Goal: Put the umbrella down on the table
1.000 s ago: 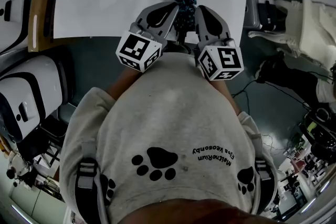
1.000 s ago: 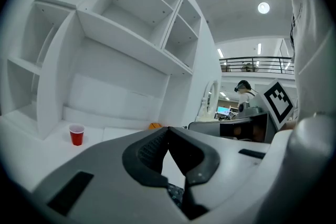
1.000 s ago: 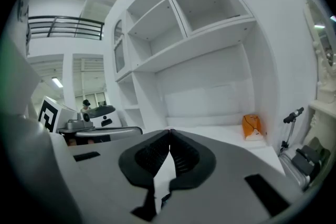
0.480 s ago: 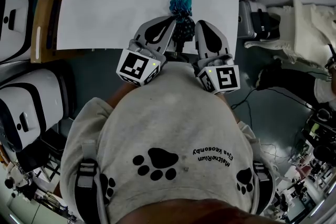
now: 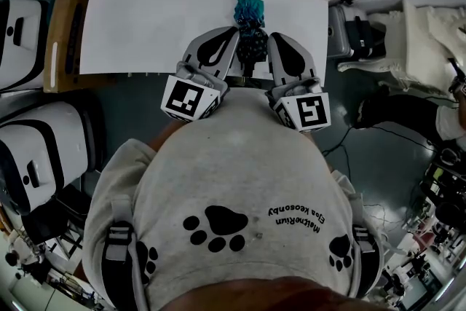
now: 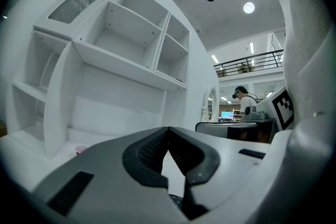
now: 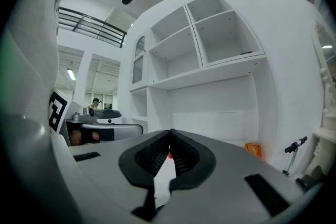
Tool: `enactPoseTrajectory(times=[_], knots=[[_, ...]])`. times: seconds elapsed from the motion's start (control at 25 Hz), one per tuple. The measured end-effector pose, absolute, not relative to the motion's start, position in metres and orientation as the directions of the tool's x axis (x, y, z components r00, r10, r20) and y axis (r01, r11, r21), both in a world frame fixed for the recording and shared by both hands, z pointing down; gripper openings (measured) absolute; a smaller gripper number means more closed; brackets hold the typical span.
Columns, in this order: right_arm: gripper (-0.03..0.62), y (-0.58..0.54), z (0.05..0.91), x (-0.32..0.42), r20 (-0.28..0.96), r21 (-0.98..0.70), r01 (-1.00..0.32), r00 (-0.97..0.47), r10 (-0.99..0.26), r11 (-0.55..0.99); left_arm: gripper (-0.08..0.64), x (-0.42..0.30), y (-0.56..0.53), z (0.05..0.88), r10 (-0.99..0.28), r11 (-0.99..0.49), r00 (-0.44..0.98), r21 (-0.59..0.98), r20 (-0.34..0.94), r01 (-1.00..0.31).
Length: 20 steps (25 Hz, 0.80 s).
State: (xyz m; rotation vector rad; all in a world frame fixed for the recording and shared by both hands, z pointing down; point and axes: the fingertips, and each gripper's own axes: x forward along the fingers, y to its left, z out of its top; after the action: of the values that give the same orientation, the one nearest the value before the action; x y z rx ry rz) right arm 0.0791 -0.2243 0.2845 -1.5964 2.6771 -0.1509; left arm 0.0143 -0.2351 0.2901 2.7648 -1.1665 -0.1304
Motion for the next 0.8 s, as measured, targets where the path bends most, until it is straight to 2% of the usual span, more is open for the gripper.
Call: enactPoseTrajectory(times=[0.8], knots=[[0.032,-0.219,0.298,0.101,0.034,-0.155,-0.862,-0.493,-0.869,0.483,0.017,0.031,-0.23,0.299,-0.72,-0.686,0.694,0.162,-0.014,-0.709]])
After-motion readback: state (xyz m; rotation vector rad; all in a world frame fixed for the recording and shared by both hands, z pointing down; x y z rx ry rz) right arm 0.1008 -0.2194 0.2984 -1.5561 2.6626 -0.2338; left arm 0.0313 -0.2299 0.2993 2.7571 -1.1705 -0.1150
